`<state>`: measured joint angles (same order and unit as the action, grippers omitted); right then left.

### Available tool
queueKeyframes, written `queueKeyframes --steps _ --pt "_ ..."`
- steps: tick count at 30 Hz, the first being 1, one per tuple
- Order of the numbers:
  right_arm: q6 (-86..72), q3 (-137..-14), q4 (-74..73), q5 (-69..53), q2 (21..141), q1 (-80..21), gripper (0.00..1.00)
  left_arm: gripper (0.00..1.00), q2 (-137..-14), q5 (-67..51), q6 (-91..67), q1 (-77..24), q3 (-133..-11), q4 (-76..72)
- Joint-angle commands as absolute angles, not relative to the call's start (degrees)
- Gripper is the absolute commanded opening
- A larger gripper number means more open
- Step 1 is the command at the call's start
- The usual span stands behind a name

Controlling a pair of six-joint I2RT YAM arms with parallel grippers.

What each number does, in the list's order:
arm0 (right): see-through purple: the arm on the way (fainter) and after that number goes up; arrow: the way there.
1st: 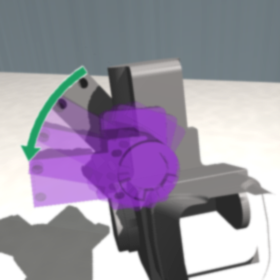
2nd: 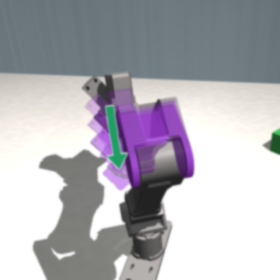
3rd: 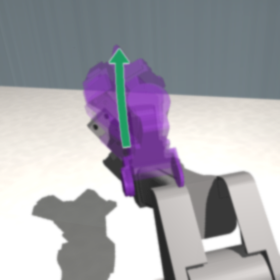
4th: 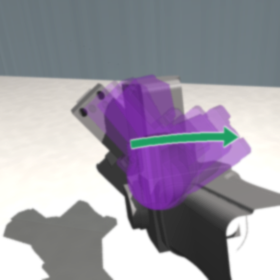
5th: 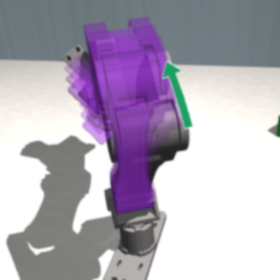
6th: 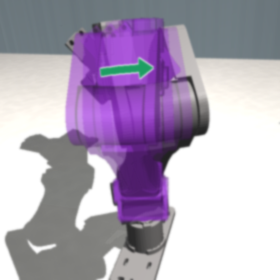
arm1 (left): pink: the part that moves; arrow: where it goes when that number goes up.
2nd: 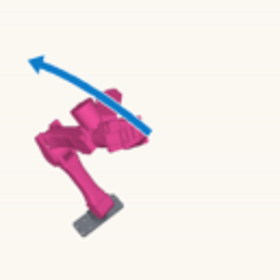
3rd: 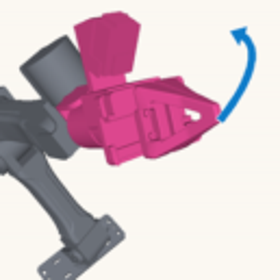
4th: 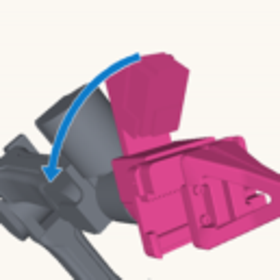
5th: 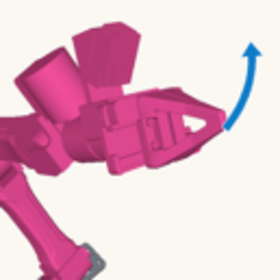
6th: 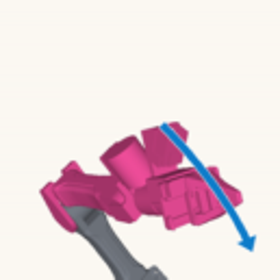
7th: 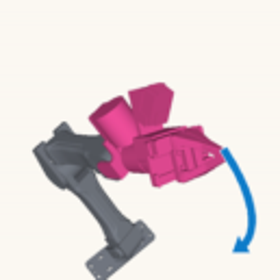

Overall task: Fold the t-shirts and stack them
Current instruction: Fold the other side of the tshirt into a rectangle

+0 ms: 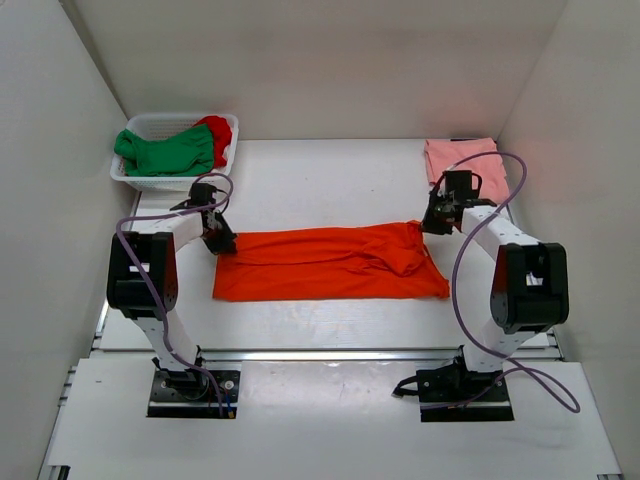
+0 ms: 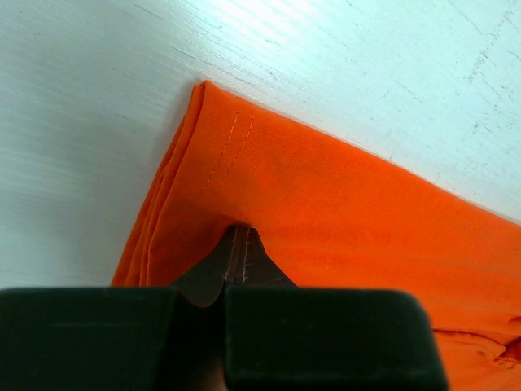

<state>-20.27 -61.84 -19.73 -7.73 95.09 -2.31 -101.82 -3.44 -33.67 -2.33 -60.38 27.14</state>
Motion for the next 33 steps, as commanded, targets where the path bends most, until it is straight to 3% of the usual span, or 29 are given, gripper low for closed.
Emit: queueKeyframes --steps 1,10,16,18,19,22,27,33 --pt "-18.6 -63.5 -18.9 -4.5 92.9 -2.4 0.0 0.0 -101.4 -0.1 -32.1 -1.2 -60.9 30.2" --pt "-18.7 -66.4 -24.5 -0.5 95.5 -0.7 0.0 0.0 -101.7 -0.2 -31.4 -0.2 -61.1 31.2" --pt "-17.9 -64.2 -28.9 -10.4 94.6 4.1 0.0 0.0 -101.6 1.1 -30.9 -0.2 -60.9 30.9" --pt "-16.5 -64.4 -29.9 -10.4 94.0 3.9 0.09 0.0 -101.5 0.9 -30.7 0.0 -61.0 30.8" --pt "-15.6 -64.2 -29.2 -10.3 94.0 2.8 0.2 0.0 -101.5 0.7 -30.6 -0.1 -61.1 30.6" --pt "-11.6 -64.3 -24.7 -7.9 91.4 0.0 0.37 0.0 -101.6 0.2 -30.3 -0.1 -61.0 30.8" --pt "-5.5 -70.2 -20.2 -10.3 95.6 -3.1 0.37 0.0 -101.7 0.3 -30.1 -0.1 -60.9 30.8" --pt "3.2 -79.1 -22.5 -4.9 102.6 -6.8 0.36 0.0 -101.7 0.3 -30.0 0.0 -60.9 30.6"
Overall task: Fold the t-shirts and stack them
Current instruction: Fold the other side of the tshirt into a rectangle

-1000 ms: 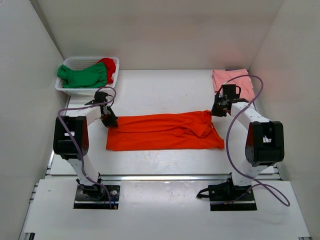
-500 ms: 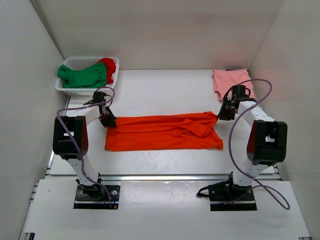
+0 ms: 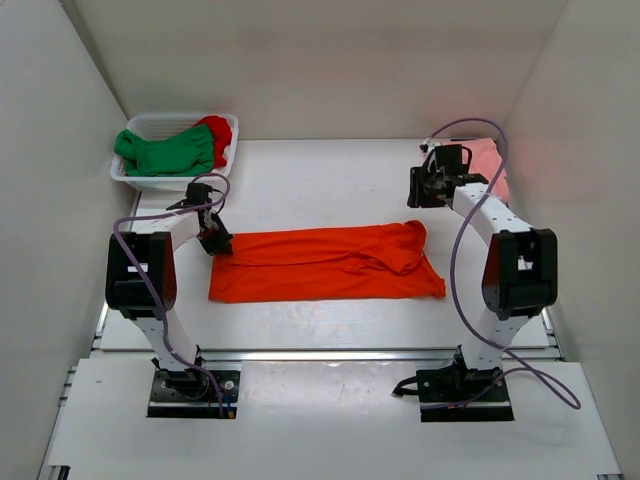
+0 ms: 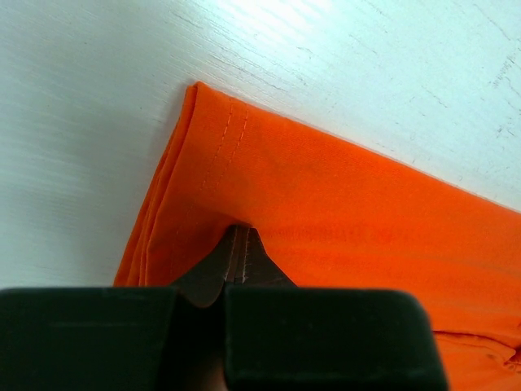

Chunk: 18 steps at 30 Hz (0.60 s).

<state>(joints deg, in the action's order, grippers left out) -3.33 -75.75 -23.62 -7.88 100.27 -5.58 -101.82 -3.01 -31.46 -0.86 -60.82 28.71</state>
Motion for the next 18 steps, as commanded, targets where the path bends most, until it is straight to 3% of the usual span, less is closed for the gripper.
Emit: queueKeyframes --steps 1,18 --pt "3.7 -79.4 -23.0 -3.9 103.6 -7.6 0.36 0.0 -101.7 0.0 -29.9 -0.2 -60.8 30.6" --pt "10.1 -79.3 -27.4 2.5 106.4 -10.7 0.33 0.0 -102.0 0.3 -30.2 -0.7 -60.0 29.6"
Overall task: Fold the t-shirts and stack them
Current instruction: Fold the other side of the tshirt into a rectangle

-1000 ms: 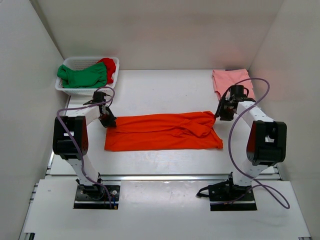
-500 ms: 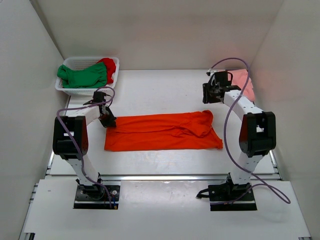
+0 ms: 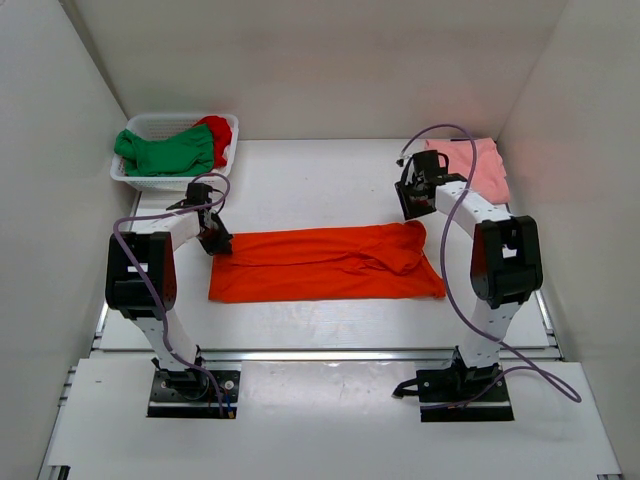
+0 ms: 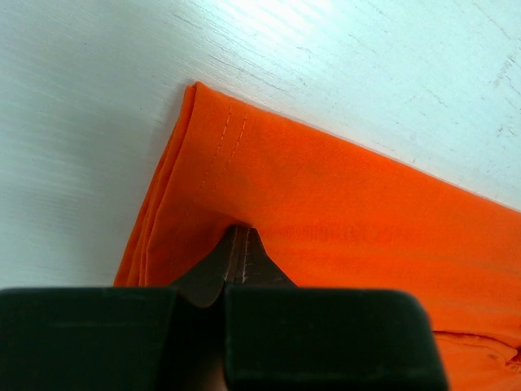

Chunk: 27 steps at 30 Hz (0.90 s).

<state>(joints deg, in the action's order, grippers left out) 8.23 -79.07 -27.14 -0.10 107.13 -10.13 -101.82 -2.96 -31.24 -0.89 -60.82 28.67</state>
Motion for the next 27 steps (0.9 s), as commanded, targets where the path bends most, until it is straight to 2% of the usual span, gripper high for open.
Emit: queueKeyframes --steps 1,12,15,19,27 --pt "10.3 -79.5 -27.5 2.3 106.9 -11.0 0.33 0.0 -102.0 0.4 -30.2 -0.7 -59.7 30.1" --pt "11.7 -81.6 -31.1 1.7 110.9 -12.0 0.29 0.0 -102.4 -0.8 -30.5 -0.5 -59.9 29.9" --pt "12.1 -81.7 -31.5 1.6 111.4 -12.6 0.2 0.0 -102.6 -0.8 -30.4 -1.0 -60.4 30.5" --pt "11.3 -83.5 -33.5 0.6 112.5 -12.0 0.0 0.0 -102.4 -0.6 -30.0 -0.8 -60.3 30.4" --pt "0.3 -85.1 -36.5 -3.0 107.1 -4.8 0.0 0.0 -102.4 -0.6 -30.0 -0.8 -60.5 30.6"
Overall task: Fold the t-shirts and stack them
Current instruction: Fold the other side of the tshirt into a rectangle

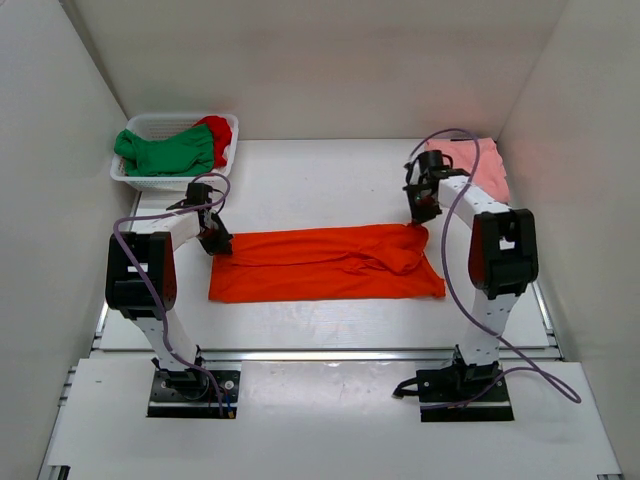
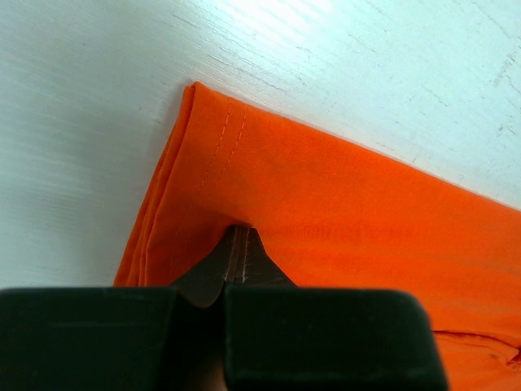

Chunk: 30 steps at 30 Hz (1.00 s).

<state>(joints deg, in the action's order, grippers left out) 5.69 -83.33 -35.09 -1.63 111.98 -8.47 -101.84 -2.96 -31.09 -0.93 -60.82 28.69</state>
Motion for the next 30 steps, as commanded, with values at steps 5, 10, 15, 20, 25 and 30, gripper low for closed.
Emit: queueKeyframes --steps 5,10,15,20,25,30 --pt "-5.0 -82.2 -37.6 -1.1 101.5 -3.8 0.0 0.0 -102.2 -0.9 -29.4 -0.2 -60.6 30.9" --pt "-10.4 -78.1 -36.3 -0.1 95.6 -4.7 0.0 0.0 -102.0 -0.9 -29.4 -0.2 -61.1 31.2" --pt "-14.5 -75.9 -36.1 1.9 90.1 -5.0 0.0 0.0 -102.2 -1.0 -29.0 -0.1 -61.3 31.6" --pt "-18.5 -74.6 -36.4 2.9 89.2 -4.0 0.0 0.0 -102.2 -1.1 -29.4 -0.2 -61.3 31.4" --pt "-21.9 -73.3 -35.3 6.6 89.0 -3.7 0.0 0.0 -102.0 -0.8 -29.4 0.0 -61.2 31.5" --pt "-23.6 -70.6 -34.0 6.5 88.5 -0.7 0.24 0.0 -102.0 -0.9 -29.2 0.0 -61.4 31.7"
